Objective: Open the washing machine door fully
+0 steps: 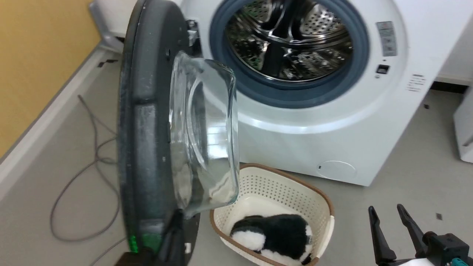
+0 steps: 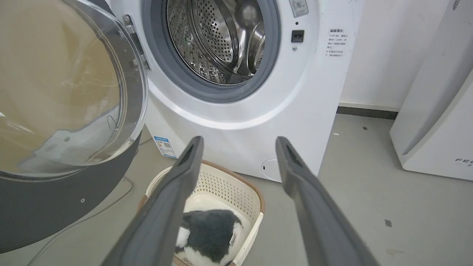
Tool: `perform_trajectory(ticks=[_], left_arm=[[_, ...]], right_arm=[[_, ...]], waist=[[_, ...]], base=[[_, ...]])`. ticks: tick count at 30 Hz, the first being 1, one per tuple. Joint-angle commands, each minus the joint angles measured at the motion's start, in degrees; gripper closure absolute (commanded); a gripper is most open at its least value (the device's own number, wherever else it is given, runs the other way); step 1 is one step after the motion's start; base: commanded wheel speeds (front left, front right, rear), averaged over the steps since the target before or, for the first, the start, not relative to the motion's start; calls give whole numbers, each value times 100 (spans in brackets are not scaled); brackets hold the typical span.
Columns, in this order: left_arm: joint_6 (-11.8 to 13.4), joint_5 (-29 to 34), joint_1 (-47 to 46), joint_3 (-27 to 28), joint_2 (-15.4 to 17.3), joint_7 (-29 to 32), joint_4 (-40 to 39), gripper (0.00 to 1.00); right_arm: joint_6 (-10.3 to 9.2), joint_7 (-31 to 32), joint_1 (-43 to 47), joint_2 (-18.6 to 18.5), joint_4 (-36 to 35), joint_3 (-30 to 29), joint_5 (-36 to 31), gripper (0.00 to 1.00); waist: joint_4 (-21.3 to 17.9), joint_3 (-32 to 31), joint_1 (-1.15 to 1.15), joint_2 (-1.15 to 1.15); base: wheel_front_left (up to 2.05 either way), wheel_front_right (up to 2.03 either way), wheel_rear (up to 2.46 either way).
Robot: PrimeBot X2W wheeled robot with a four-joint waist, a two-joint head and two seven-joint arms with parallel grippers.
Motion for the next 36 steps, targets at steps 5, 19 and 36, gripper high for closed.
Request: perform_trajectory(ticks=[5,19,36], left_arm=[[183,-179,198,534,166,-181,-26,100],[-144,-966,-338,2234,992,-597,1067,100],[-1391,-1288,-1774,3612,1256,-1383,4056,100]], right_arm=[[29,-8,-23,24,-28,-12,-7,0],[29,-12,-199,24,-3,129,15,0],[29,-7,-270,24,76,201,52,0]], waist=[[244,60,0,0],[26,214,0,0],[-256,187,0,0]], base=[[0,0,0],[0,0,0],[0,0,0]])
